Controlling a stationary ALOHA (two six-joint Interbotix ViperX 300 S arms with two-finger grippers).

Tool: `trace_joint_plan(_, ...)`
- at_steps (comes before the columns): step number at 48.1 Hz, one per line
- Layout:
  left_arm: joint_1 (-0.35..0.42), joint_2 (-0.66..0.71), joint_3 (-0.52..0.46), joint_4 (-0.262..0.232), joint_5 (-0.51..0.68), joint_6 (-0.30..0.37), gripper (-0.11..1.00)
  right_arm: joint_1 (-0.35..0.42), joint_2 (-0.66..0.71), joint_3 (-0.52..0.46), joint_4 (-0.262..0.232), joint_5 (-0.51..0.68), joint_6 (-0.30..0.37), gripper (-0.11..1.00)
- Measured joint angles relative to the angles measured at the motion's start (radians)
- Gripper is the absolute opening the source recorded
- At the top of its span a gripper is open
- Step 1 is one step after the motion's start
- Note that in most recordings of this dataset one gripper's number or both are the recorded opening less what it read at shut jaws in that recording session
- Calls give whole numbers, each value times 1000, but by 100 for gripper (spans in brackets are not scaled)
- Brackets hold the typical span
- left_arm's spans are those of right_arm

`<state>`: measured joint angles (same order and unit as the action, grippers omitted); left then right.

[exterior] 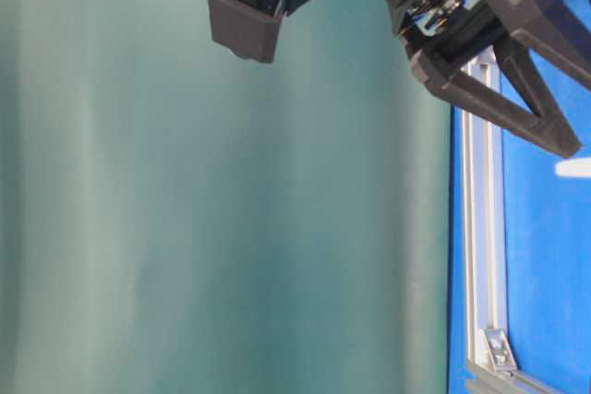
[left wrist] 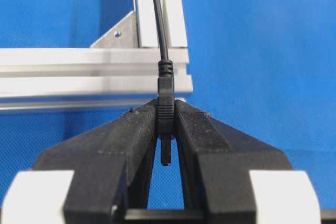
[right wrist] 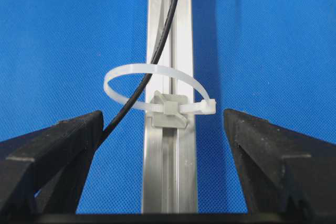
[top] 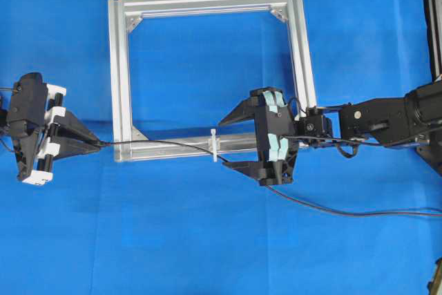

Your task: Insert the wire through the string loop located in the center.

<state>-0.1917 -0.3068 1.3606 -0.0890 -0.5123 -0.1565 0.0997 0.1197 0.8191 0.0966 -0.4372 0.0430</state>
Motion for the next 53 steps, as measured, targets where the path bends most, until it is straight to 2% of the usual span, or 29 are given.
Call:
trace_joint_plan(10, -2, -8, 3, 2, 71, 8, 8, 0, 0, -2, 0, 2, -2, 83)
trace_joint_plan(22, 0, -18, 3, 3, 84, 6, 9, 0, 0, -2, -2, 2, -2, 83)
trace_joint_plan(25, 0, -20, 2, 5, 87, 3, 19, 0, 0, -2, -2, 2, -2, 83)
trace_joint_plan(34, 5, -20, 3, 5, 87, 3, 76, 0, 0, -2, -2, 3, -2, 83)
trace_joint_plan(37, 9, -23, 3, 5, 91, 5, 88, 0, 0, -2, -2, 5, -2, 83)
trace_joint_plan(39, 12, -28, 3, 5, 95, 5, 89, 2, -2, -2, -2, 6, -2, 83)
trace_joint_plan(44, 21, -43, 3, 3, 114, 5, 83, 0, -14, -2, -2, 17, -2, 83)
trace_joint_plan(53, 25, -123, -5, 5, 149, 8, 85, 0, -49, -2, -2, 34, -2, 83)
